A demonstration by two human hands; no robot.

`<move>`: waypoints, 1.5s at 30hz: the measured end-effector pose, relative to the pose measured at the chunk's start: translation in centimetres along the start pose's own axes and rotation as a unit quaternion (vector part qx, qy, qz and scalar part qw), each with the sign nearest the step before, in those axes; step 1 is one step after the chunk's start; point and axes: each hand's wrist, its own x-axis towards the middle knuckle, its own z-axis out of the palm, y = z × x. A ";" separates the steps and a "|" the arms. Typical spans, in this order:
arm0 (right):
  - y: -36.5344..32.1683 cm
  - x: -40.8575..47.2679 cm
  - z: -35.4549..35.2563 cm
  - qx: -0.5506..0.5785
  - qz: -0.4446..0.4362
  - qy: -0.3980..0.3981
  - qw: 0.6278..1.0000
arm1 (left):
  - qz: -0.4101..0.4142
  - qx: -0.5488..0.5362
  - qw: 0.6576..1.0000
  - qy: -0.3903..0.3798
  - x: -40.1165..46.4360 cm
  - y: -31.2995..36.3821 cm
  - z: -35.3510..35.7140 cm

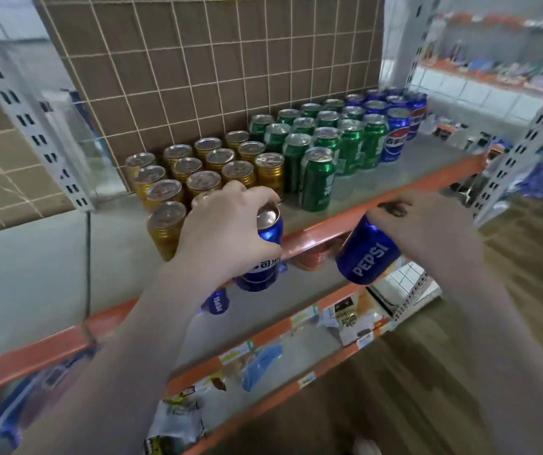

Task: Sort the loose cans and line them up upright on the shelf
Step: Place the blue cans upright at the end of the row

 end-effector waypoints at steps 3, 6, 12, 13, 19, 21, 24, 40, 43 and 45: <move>4.0 5.1 -1.6 -0.017 -0.022 -0.005 1.000 | -0.014 0.028 0.999 0.015 3.9 3.6 2.1; 9.1 11.7 -3.3 -0.051 -0.061 -0.009 0.997 | -0.038 0.043 0.998 0.025 7.9 8.2 4.6; 18.0 25.8 -6.4 -0.045 -0.153 -0.025 0.987 | -0.121 -0.015 0.991 0.045 16.4 18.3 8.7; 19.0 27.8 -6.6 -0.052 -0.163 -0.032 0.985 | -0.132 -0.023 0.990 0.045 17.8 19.8 9.2; 22.3 36.5 -5.1 -0.044 -0.194 -0.077 0.977 | -0.172 -0.025 0.983 0.063 23.9 24.6 11.8; 22.5 38.4 -4.2 -0.058 -0.207 -0.088 0.973 | -0.184 -0.016 0.981 0.068 25.2 25.2 12.5; 22.3 40.4 -3.0 -0.083 -0.226 -0.103 0.965 | -0.199 -0.006 0.977 0.073 26.4 25.8 13.3; 20.0 44.2 -5.6 -0.164 -0.362 -0.403 0.825 | -0.208 -0.012 0.975 0.082 28.5 25.0 14.1; 19.6 44.3 -5.1 -0.202 -0.397 -0.335 0.830 | -0.208 -0.014 0.975 0.081 28.7 24.9 14.0; 19.3 44.6 -4.4 -0.224 -0.386 -0.312 0.838 | -0.207 -0.016 0.975 0.080 28.8 24.9 14.0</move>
